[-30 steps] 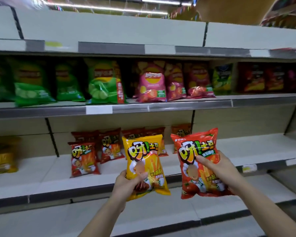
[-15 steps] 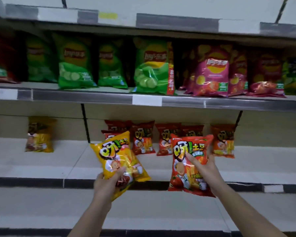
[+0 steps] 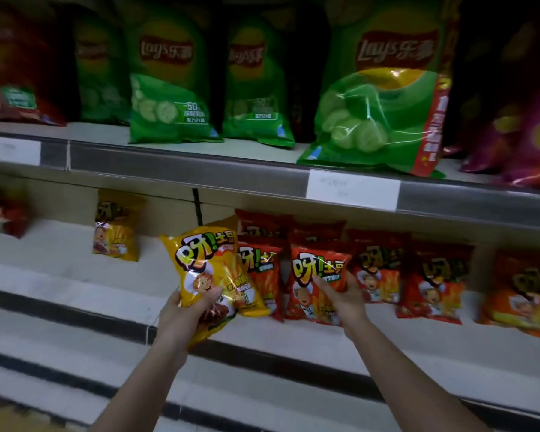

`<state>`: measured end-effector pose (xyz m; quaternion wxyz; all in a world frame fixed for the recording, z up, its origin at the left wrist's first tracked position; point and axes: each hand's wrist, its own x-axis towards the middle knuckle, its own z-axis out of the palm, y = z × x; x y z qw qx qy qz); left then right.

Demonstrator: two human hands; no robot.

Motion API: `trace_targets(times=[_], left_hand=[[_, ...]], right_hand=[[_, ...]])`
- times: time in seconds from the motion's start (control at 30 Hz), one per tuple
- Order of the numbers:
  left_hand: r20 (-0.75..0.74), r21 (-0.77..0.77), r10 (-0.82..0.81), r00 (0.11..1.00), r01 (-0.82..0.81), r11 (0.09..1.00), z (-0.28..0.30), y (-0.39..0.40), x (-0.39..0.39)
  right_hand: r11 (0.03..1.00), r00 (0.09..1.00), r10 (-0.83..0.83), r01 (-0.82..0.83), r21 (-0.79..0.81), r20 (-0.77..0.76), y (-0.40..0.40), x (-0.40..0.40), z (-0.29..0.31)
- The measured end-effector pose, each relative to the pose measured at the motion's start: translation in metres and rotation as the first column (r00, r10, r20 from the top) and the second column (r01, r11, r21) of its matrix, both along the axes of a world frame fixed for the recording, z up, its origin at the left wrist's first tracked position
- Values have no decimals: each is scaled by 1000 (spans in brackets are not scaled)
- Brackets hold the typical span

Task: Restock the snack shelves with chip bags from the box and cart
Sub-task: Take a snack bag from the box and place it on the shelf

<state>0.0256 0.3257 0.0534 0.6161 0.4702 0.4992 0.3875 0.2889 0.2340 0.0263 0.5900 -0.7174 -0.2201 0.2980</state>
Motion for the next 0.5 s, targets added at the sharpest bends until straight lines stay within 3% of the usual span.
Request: trace_targets(times=[0.33, 0.5], left_hand=[[39, 11, -95, 995, 94, 995, -4, 13, 24], [33, 42, -171, 985, 169, 985, 4, 5, 33]], right_hand=[[972, 991, 132, -134, -194, -19, 21, 42, -47], [961, 987, 95, -57, -270, 130, 10, 36, -35]])
